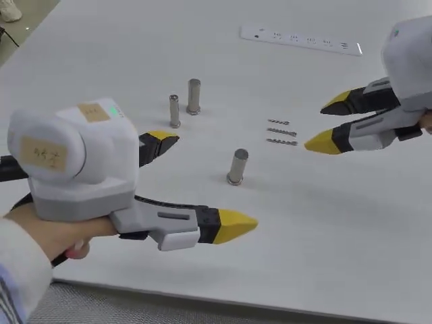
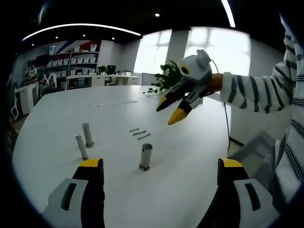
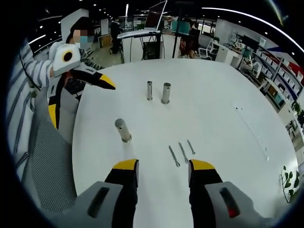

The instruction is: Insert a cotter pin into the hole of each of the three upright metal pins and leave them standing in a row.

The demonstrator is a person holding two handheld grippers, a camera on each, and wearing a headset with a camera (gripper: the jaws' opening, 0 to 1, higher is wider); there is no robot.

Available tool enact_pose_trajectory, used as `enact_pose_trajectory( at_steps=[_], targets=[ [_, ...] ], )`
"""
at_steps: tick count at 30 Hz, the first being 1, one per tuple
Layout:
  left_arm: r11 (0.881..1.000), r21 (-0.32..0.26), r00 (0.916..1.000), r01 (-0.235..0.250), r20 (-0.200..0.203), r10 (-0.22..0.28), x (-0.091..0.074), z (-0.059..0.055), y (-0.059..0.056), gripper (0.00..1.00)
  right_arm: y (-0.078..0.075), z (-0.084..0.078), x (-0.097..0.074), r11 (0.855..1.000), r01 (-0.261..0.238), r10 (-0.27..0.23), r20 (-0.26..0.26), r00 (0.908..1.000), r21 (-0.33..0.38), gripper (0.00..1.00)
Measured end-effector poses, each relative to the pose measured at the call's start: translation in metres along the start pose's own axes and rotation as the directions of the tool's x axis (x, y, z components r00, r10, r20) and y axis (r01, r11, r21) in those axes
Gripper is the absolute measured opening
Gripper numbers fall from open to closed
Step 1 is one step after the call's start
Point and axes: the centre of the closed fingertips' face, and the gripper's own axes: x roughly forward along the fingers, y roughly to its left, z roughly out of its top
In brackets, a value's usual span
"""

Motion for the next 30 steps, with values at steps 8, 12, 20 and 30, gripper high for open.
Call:
enact_pose_trajectory(
  at_steps=[8,12,20,30],
  targets=[
    [1.000,-0.014,0.9999,-0.012,0.007,0.012,-0.003,0.002,0.003,0.99,-0.002,-0.005,0.022,0.996,-0.066,0.062,-0.061,0.9962,-0.057,0.28],
    [1.000,-0.012,0.9999,-0.011,-0.005,0.011,-0.004,0.000,0.003,0.99,-0.008,-0.011,0.033,0.994,-0.086,0.079,-0.097,0.9921,-0.065,0.26],
    [1.000,-0.023,0.9998,-0.014,-0.017,0.013,-0.005,-0.005,0.004,0.99,-0.010,-0.020,0.050,0.988,-0.131,0.118,-0.155,0.9809,-0.079,0.21],
    [0.999,-0.041,0.9993,-0.017,-0.034,0.016,-0.005,-0.012,0.007,0.99,-0.019,-0.031,0.061,0.979,-0.161,0.129,-0.232,0.9642,-0.124,0.18]
  ],
)
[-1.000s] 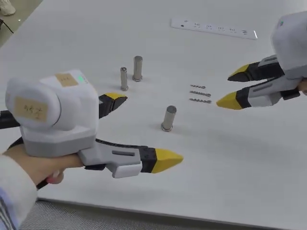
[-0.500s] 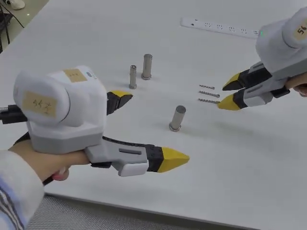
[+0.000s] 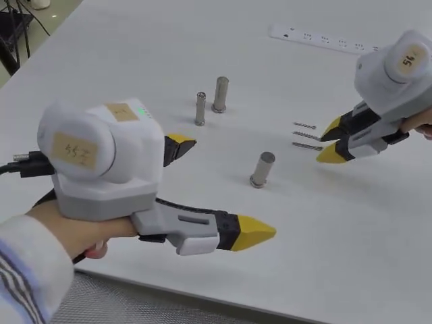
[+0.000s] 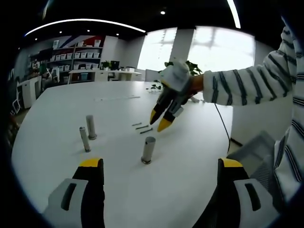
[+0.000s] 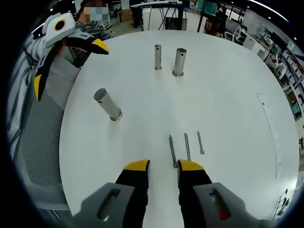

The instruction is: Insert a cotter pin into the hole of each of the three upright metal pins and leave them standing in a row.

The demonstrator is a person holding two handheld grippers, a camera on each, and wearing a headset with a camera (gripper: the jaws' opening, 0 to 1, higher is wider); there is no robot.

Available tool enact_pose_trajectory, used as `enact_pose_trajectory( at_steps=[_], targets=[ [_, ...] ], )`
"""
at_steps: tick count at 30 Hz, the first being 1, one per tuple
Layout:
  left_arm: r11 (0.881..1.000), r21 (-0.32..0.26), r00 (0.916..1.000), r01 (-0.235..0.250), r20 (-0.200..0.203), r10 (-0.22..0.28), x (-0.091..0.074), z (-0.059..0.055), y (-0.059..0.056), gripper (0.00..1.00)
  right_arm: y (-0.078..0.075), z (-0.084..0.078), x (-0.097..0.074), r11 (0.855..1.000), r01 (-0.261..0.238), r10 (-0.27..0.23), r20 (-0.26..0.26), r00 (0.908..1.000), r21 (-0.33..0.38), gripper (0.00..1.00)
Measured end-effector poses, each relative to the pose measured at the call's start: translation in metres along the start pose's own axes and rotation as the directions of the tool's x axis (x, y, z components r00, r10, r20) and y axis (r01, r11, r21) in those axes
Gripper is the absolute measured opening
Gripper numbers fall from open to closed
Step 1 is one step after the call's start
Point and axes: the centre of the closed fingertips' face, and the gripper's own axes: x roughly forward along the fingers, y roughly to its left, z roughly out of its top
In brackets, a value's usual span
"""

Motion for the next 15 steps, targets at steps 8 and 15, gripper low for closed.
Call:
enact_pose_trajectory(
  at_steps=[8,15],
  targets=[
    [1.000,-0.013,0.9999,-0.012,-0.001,0.012,-0.001,0.000,0.005,0.97,-0.010,-0.008,0.014,1.000,-0.020,0.019,-0.053,0.9984,-0.019,0.15],
    [1.000,-0.016,0.9998,-0.019,-0.008,0.019,-0.001,-0.002,0.007,0.97,-0.013,-0.011,0.018,0.999,-0.021,0.018,-0.078,0.9968,-0.031,0.11]
  ],
)
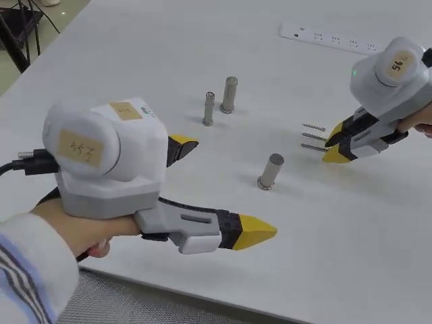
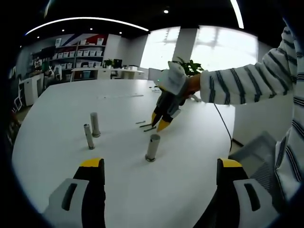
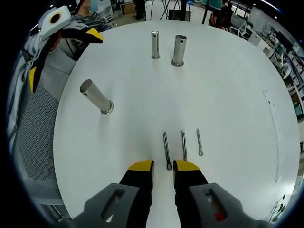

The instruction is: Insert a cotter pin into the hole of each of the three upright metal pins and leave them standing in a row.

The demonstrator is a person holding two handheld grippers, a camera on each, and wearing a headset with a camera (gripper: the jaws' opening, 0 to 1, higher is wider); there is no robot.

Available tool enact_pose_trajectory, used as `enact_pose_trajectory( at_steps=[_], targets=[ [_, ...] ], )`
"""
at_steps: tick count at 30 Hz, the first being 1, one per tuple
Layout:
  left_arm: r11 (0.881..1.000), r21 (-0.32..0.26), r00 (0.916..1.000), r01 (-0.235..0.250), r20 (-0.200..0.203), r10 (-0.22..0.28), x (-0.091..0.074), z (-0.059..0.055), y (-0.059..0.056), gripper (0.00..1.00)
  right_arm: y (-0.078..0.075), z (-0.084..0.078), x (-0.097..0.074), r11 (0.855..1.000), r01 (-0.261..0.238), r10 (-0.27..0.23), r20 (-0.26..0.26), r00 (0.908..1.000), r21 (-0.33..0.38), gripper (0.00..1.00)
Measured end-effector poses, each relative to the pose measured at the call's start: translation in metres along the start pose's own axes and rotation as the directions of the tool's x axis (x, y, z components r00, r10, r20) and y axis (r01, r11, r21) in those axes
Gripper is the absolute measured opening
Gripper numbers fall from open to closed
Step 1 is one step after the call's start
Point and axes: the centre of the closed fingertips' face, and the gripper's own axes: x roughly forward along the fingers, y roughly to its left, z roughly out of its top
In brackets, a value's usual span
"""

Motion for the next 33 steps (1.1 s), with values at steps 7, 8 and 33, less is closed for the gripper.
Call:
enact_pose_trajectory(
  at_steps=[7,8,33],
  targets=[
    [1.000,-0.002,1.0000,-0.004,-0.005,0.004,0.0022,-0.0002,0.0006,0.97,-0.0013,0.0013,-0.0020,1.000,-0.008,0.008,-0.010,0.9999,-0.014,0.07],
    [1.000,-0.002,1.0000,-0.004,-0.004,0.004,0.0023,-0.0001,0.0006,0.98,-0.0018,0.0016,-0.0021,1.000,-0.006,0.006,-0.018,0.9998,-0.020,0.06],
    [1.000,0.000,0.9997,0.012,-0.021,-0.012,0.0076,-0.0006,0.0016,0.98,-0.0004,0.0037,0.0001,0.992,-0.005,-0.007,-0.096,0.9953,-0.125,0.00]
  ],
)
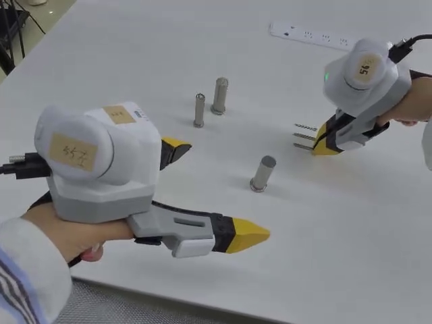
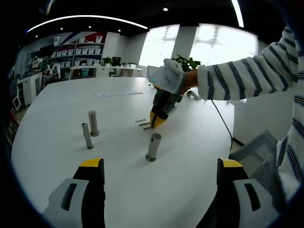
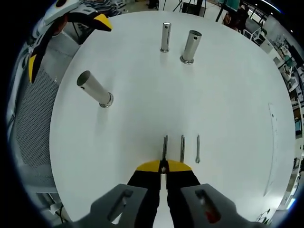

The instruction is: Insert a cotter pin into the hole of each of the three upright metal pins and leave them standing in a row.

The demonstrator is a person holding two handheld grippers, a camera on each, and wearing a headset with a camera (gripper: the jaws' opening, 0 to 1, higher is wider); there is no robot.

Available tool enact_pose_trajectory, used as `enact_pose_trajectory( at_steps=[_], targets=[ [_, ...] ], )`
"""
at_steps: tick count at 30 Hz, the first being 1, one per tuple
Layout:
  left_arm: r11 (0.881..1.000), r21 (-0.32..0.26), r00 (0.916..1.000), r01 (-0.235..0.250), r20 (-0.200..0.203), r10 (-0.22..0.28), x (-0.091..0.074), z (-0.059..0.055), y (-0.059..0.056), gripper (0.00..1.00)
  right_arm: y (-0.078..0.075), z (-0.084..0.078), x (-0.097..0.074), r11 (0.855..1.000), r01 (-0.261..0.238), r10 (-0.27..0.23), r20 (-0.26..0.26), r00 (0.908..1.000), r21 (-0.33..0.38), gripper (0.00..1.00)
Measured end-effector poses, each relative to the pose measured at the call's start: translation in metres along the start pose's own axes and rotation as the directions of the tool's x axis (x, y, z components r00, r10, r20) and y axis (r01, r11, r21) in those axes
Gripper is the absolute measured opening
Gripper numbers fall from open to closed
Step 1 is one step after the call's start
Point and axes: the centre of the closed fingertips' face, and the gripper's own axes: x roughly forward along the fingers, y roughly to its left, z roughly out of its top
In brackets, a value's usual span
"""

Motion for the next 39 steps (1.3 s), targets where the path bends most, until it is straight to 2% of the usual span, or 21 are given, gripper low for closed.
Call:
enact_pose_trajectory(
  at_steps=[7,12,20,24,30,34,37,39],
  targets=[
    [1.000,-0.009,0.9999,-0.009,0.008,0.009,-0.003,0.001,0.001,0.97,0.002,0.001,-0.001,1.000,0.022,-0.022,-0.009,0.9997,-0.013,0.00],
    [1.000,0.014,0.9997,-0.004,-0.023,0.005,-0.004,-0.006,-0.001,0.97,0.000,0.001,0.000,0.999,0.030,-0.030,0.003,0.9996,-0.022,0.00],
    [1.000,0.011,0.9999,-0.008,-0.013,0.008,-0.007,-0.002,-0.005,0.97,-0.001,0.002,0.000,0.999,0.052,-0.052,0.028,0.9983,-0.015,0.00],
    [1.000,-0.004,0.9999,-0.015,0.000,0.015,-0.010,0.001,-0.005,0.97,0.003,0.003,-0.003,0.998,0.065,-0.065,0.035,0.9973,-0.012,0.00],
    [0.999,-0.022,0.9994,-0.032,0.011,0.032,-0.015,0.003,0.002,0.96,0.009,0.009,-0.013,0.994,0.096,-0.094,0.045,0.9946,-0.049,0.00],
    [0.998,-0.037,0.9986,-0.047,0.021,0.048,-0.018,0.005,0.008,0.95,0.010,0.017,-0.025,0.992,0.122,-0.118,0.086,0.9893,-0.045,0.00],
    [0.998,-0.042,0.9980,-0.054,0.029,0.056,-0.020,0.009,0.011,0.95,0.012,0.029,-0.038,0.989,0.146,-0.142,0.164,0.9761,-0.009,0.00],
    [0.997,-0.049,0.9978,-0.056,0.033,0.058,-0.020,0.011,0.014,0.94,0.012,0.033,-0.045,0.986,0.165,-0.161,0.190,0.9684,-0.004,0.00]
  ],
)
